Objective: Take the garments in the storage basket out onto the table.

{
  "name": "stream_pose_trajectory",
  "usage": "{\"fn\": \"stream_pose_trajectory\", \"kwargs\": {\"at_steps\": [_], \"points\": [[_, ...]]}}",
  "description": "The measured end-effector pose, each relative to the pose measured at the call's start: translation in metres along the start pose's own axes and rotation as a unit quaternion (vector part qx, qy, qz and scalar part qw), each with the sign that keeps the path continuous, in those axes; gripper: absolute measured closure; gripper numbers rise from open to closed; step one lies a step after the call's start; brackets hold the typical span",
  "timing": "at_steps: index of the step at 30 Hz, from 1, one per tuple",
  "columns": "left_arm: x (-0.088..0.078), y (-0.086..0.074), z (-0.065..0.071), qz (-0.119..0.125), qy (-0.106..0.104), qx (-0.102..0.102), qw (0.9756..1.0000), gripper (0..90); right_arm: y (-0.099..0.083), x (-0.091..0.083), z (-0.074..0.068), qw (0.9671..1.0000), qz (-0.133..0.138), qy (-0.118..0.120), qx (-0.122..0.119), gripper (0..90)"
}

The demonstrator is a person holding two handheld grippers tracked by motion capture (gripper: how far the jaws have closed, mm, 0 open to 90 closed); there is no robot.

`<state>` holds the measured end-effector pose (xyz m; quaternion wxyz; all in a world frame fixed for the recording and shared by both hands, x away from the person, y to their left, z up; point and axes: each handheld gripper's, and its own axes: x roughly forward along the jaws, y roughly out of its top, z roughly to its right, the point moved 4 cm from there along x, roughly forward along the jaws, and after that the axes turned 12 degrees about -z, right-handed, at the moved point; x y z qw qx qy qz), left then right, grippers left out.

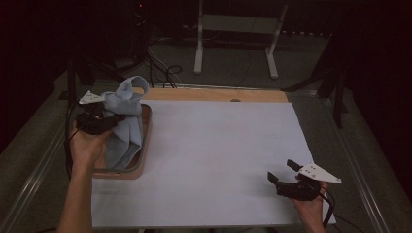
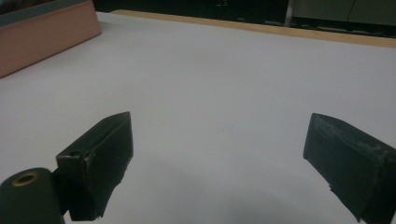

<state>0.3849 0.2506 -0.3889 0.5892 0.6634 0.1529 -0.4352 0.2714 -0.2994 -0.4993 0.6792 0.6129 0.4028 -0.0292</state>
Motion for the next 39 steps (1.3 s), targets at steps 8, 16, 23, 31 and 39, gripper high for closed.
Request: {"fn": "stream_pose_trajectory", "kwargs": {"at_steps": [8, 16, 23, 31, 39], "points": [[-0.001, 0.003, 0.002, 0.002, -0.004, 0.001, 1.0000, 76.2, 0.000, 0.000, 0.000, 1.0000, 0.000, -0.001, 0.001, 8.4], [-0.002, 0.008, 0.005, 0.002, -0.006, 0.005, 1.0000, 76.2, 0.000, 0.001, 0.000, 1.0000, -0.001, -0.001, 0.000, 8.4], [-0.002, 0.012, 0.009, 0.002, -0.008, 0.009, 0.9999, 76.2, 0.000, 0.001, 0.000, 1.0000, -0.001, -0.001, 0.001, 8.4], [0.001, 0.015, 0.014, 0.001, -0.011, 0.014, 0.9998, 76.2, 0.000, 0.000, 0.000, 1.0000, 0.000, -0.001, 0.002, 8.4], [0.001, 0.020, 0.020, 0.003, -0.015, 0.021, 0.9997, 76.2, 0.000, 0.000, 0.000, 1.0000, 0.000, 0.000, 0.002, 8.4]]}}
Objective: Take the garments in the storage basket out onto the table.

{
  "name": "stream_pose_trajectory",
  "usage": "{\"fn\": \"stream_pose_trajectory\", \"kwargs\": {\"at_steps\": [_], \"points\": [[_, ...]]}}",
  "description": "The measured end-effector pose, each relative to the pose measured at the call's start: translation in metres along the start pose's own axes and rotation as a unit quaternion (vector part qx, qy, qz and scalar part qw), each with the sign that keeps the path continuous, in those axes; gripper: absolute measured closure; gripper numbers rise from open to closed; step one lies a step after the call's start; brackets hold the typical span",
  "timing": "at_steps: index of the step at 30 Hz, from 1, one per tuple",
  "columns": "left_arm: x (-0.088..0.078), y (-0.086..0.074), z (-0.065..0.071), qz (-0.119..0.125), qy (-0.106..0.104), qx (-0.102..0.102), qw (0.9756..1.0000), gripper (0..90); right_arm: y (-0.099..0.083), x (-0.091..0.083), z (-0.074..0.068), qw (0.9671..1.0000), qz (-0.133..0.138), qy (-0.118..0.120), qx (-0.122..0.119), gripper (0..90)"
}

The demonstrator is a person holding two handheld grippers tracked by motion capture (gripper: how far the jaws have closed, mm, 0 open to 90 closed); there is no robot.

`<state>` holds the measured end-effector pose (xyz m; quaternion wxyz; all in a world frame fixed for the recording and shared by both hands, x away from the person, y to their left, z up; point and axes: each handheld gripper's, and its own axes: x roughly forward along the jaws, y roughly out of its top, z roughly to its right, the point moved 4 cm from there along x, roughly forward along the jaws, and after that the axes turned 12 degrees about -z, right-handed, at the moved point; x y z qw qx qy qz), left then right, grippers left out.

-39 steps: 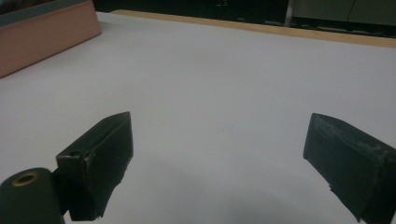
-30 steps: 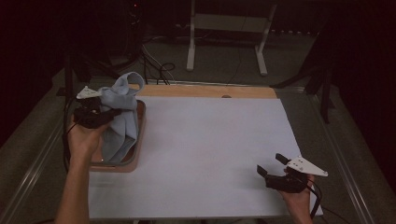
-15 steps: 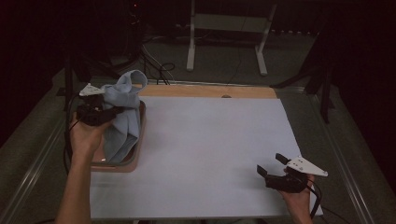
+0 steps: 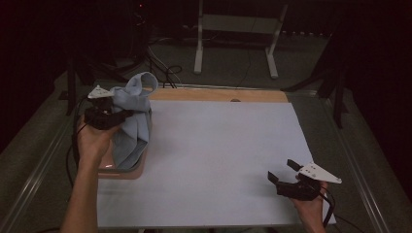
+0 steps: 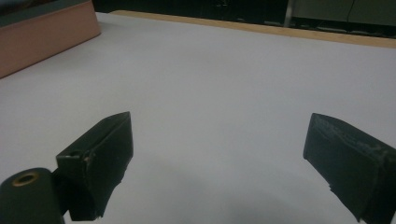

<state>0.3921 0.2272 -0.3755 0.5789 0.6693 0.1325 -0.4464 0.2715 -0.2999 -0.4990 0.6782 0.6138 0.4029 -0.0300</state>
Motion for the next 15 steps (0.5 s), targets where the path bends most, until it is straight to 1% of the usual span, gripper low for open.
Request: {"fn": "stream_pose_trajectory", "kwargs": {"at_steps": [15], "points": [[0.004, 0.011, 0.014, 0.000, -0.006, 0.016, 0.9999, 76.3, 0.000, 0.000, 0.000, 1.0000, 0.001, 0.000, 0.000, 8.4]]}}
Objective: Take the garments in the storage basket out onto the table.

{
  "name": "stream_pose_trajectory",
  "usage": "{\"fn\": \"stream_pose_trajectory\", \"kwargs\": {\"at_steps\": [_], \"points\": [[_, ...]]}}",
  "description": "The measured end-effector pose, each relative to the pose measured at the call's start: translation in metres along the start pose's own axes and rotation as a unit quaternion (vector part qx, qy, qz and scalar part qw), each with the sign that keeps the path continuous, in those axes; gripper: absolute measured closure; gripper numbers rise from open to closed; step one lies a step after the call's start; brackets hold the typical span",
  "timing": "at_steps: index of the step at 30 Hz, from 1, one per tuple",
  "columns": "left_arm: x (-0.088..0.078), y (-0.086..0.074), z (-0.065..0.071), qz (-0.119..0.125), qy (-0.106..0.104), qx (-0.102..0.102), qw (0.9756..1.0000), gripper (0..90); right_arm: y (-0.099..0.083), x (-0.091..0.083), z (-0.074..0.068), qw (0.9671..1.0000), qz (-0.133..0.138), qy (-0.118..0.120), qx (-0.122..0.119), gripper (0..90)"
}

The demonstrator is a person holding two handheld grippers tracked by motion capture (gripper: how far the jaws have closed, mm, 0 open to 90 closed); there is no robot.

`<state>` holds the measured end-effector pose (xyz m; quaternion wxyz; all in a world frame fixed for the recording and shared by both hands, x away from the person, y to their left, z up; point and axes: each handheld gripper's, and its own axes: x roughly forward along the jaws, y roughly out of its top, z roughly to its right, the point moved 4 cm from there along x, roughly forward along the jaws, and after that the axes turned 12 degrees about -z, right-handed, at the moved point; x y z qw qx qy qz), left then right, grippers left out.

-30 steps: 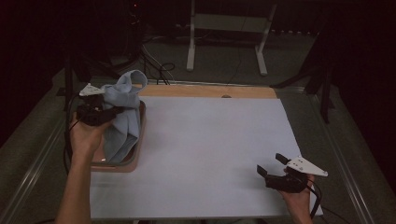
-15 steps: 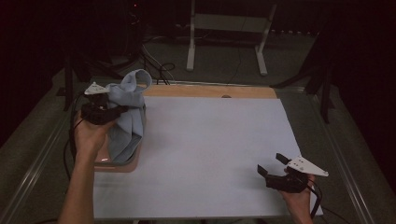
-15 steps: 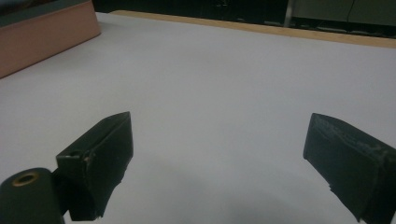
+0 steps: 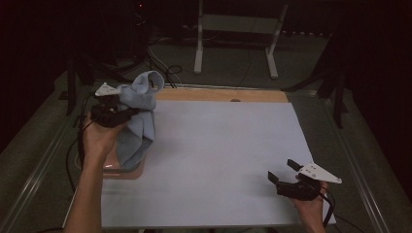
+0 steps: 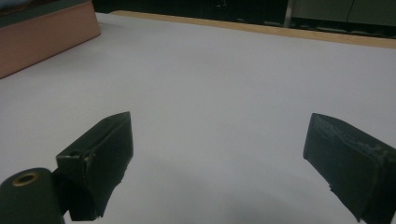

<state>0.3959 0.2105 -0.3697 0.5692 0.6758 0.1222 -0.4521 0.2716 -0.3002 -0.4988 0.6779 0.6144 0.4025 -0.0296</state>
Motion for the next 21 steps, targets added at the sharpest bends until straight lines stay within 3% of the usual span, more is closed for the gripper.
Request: {"fn": "stream_pose_trajectory", "kwargs": {"at_steps": [21], "points": [[0.012, 0.014, 0.021, -0.002, -0.013, 0.021, 0.9997, 76.4, 0.000, 0.001, 0.001, 1.0000, -0.001, -0.001, -0.001, 8.4]]}}
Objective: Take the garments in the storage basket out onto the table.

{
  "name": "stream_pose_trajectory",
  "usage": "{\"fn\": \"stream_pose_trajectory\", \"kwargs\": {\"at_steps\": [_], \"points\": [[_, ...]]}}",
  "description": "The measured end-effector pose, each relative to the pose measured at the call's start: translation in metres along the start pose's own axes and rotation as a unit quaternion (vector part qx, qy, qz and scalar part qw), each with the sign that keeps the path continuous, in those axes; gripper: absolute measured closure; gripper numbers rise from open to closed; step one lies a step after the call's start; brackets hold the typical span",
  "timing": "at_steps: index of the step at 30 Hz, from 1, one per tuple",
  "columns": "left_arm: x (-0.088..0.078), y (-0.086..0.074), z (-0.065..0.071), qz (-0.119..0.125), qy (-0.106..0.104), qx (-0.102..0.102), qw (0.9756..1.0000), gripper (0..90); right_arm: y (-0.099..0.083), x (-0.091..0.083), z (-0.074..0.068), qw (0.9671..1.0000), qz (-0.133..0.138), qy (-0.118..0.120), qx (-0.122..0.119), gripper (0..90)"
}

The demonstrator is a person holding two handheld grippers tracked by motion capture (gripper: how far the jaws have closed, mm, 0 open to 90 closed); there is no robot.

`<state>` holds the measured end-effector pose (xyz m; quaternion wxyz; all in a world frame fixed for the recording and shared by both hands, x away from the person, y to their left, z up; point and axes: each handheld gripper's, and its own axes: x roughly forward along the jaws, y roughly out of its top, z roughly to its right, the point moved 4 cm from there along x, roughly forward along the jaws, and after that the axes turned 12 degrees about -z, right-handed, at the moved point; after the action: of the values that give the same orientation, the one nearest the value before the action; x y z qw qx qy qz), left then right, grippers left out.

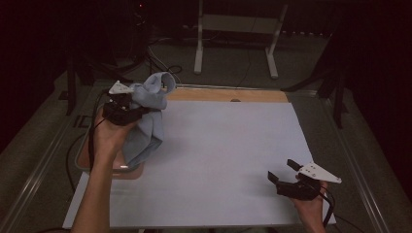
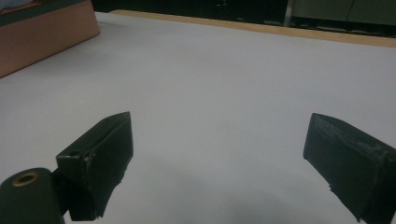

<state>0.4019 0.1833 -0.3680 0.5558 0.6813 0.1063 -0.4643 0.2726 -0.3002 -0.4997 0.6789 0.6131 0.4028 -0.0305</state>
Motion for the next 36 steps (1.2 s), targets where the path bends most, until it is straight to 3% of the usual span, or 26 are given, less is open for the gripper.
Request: {"fn": "stream_pose_trajectory", "kwargs": {"at_steps": [13, 19, 36], "points": [[0.006, 0.009, 0.015, 0.003, -0.012, 0.014, 0.9998, 76.5, 0.000, 0.001, -0.001, 1.0000, -0.002, 0.001, 0.000, 8.4], [0.012, 0.013, 0.025, 0.008, -0.029, 0.018, 0.9994, 76.5, 0.000, 0.001, 0.000, 1.0000, -0.001, 0.000, 0.001, 8.4], [0.027, 0.025, 0.060, 0.007, -0.054, 0.055, 0.9970, 76.4, 0.000, 0.000, 0.000, 1.0000, 0.000, 0.000, 0.000, 8.4]]}}
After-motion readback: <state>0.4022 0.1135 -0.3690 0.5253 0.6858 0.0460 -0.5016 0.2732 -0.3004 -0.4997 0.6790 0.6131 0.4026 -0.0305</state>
